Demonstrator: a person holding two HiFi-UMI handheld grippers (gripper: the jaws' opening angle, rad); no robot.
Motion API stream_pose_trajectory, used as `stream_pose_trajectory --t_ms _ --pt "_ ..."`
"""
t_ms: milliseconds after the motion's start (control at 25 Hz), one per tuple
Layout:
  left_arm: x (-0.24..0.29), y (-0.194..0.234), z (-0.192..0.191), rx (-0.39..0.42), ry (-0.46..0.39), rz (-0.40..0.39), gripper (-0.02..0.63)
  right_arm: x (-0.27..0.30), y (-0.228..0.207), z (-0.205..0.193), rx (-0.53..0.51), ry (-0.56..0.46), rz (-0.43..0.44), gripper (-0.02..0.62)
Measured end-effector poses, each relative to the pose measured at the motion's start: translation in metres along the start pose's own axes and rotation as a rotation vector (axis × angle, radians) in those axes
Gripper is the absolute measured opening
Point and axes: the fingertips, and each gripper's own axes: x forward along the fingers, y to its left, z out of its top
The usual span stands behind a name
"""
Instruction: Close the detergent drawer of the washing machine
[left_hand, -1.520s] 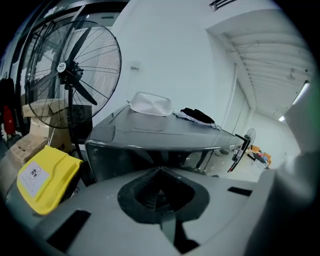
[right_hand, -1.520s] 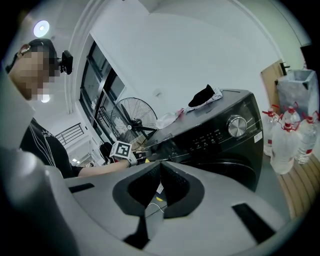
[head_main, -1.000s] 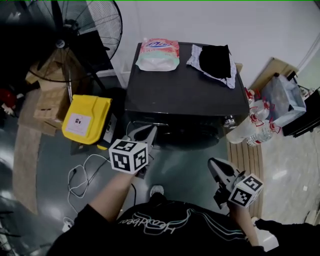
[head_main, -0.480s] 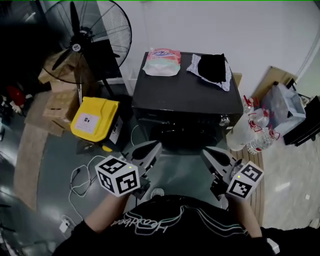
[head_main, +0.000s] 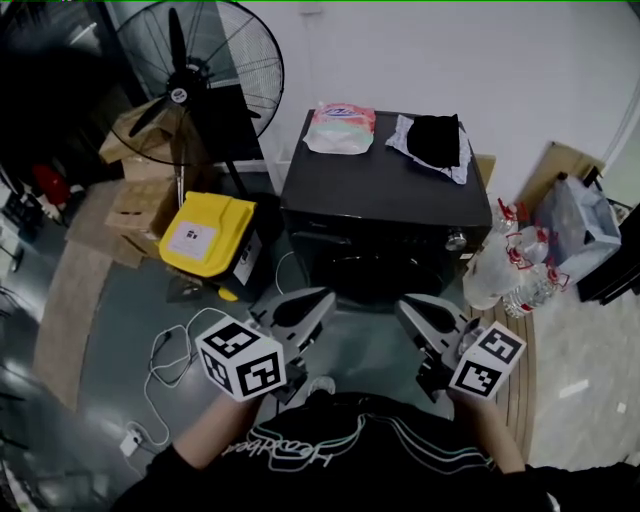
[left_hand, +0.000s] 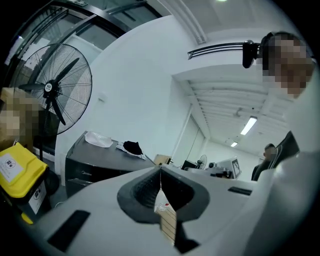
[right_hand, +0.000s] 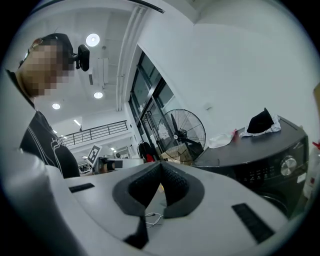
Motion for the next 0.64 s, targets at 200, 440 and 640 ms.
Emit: stream_pose_trajectory --t_ms 200,440,640 --pt "-0.008 -0.007 -0.009 0.009 0.004 0.020 0.023 -0.010 0.007 -0.006 0.005 -0.006 -0.007 0.026" --pt "-0.012 -0.012 -0.020 0.020 0.003 0.040 0.023 -0.019 0.009 -0.018 0.011 0.006 -0.009 0.026" --pt "-0.016 -0.019 -0.025 0.041 0.011 0.036 0.024 -0.025 0.015 -0.022 -0.005 0.015 -0.010 0.026"
